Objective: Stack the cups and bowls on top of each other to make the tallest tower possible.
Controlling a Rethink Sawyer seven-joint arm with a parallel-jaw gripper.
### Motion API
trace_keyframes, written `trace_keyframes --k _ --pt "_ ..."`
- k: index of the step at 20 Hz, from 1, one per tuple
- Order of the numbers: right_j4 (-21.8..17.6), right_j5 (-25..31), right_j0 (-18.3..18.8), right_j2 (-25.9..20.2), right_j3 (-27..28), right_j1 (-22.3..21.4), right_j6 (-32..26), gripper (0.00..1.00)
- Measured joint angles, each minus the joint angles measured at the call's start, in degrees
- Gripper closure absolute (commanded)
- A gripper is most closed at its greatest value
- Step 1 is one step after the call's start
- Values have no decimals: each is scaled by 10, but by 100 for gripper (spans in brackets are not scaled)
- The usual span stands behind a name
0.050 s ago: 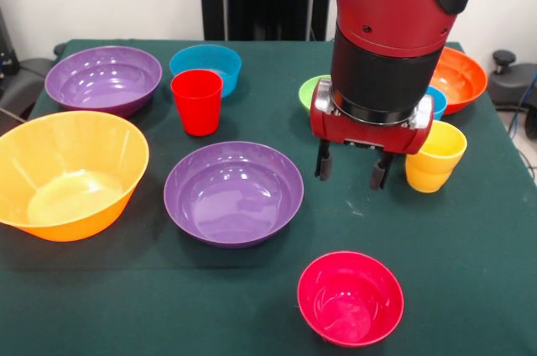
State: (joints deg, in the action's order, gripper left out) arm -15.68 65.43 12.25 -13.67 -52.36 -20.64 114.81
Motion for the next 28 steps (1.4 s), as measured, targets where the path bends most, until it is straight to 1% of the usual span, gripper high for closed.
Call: trace_keyframes --k 4,10,13,16,23,28 --pt "-1 0 1 0 -6 -3 0 0" --pt "-3 -17 2 0 -35 -16 0 0" --pt "-4 -43 4 0 -62 -26 0 0" --pt "-4 -56 5 0 -76 -30 0 0" --pt "-4 -63 9 0 -97 -37 0 0" --pt "-4 -63 11 0 -101 -40 0 0"
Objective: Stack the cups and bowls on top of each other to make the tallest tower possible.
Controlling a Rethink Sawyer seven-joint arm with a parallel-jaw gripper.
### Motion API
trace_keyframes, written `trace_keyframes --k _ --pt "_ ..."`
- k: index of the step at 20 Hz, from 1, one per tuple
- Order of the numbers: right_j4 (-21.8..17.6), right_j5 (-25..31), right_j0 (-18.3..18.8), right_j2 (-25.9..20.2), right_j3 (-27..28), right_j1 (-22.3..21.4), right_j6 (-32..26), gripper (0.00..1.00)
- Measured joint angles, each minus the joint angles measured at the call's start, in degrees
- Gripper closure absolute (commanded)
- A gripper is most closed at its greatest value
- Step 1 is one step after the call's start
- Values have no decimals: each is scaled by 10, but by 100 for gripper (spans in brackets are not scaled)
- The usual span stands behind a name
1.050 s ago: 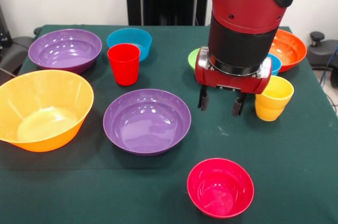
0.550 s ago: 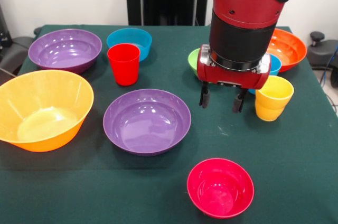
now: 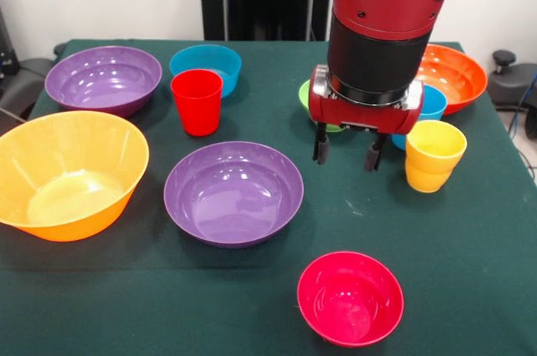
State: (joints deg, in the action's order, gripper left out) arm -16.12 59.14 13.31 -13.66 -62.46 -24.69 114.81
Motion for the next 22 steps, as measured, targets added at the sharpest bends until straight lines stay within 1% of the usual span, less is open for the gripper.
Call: trace_keyframes --k 14,22 --pt "0 0 1 0 -12 -1 0 0" --pt "0 -3 1 0 -44 -16 0 0"
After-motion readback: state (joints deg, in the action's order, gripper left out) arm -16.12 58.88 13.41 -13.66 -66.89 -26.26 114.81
